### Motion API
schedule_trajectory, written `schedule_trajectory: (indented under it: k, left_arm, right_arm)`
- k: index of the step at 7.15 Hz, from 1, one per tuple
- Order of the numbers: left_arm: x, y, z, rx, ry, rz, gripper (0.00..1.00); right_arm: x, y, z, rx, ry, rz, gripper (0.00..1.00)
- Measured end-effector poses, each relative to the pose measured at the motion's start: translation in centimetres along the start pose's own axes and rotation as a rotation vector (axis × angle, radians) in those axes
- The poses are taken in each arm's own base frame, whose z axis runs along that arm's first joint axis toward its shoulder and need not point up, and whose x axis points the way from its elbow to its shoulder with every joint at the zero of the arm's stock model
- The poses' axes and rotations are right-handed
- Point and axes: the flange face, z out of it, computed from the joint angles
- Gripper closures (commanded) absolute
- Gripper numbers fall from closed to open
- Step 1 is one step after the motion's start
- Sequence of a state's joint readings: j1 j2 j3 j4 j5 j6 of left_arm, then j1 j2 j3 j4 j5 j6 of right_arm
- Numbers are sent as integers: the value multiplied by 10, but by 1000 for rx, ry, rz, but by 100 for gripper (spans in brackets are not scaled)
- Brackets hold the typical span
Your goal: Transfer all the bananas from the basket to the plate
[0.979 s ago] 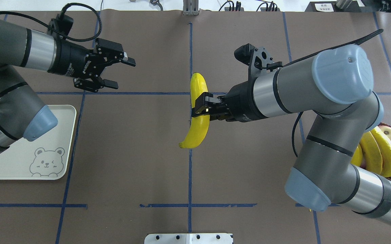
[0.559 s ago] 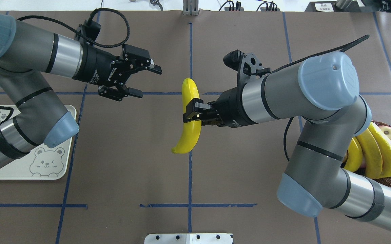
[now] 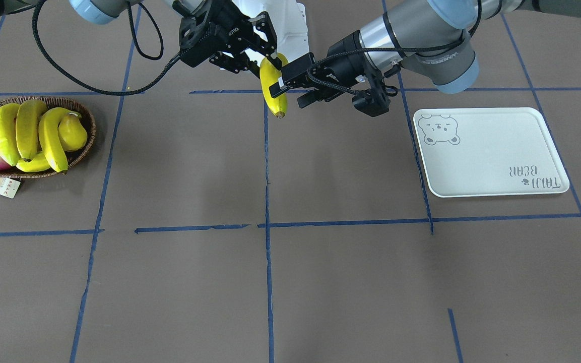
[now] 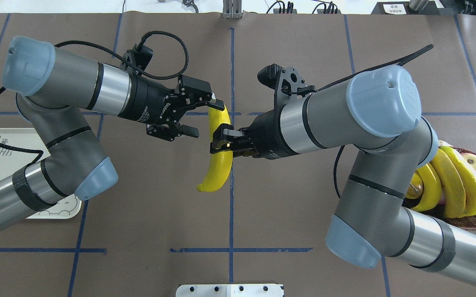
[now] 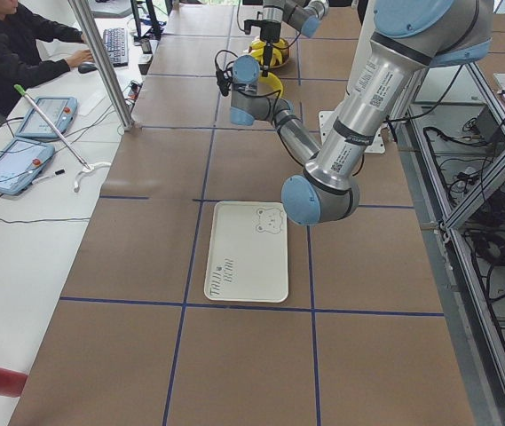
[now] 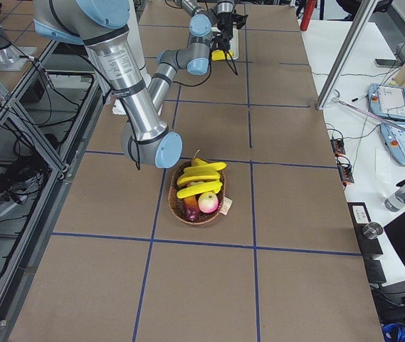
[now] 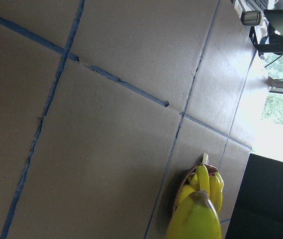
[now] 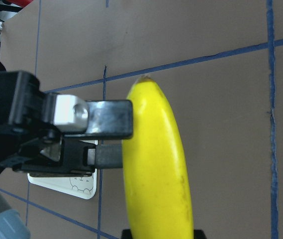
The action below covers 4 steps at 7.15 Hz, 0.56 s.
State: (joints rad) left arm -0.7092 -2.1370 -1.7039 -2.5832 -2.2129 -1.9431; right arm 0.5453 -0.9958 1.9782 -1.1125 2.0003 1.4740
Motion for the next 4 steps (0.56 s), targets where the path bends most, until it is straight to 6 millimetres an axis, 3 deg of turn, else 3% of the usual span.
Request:
schedule_trajectory:
  k: [1,2,4]
  left_arm:
    - [3,5,2,-8,6,4,5]
    - [4,10,6,-19,8,6,20]
    - [3,18,10,-35,8,8,96]
  right_arm:
    - [-1,1,2,-4,0,-1,99]
    - [0,2,4,-6,0,-2,99]
    - [-1,2,4,-7,-3,-2,97]
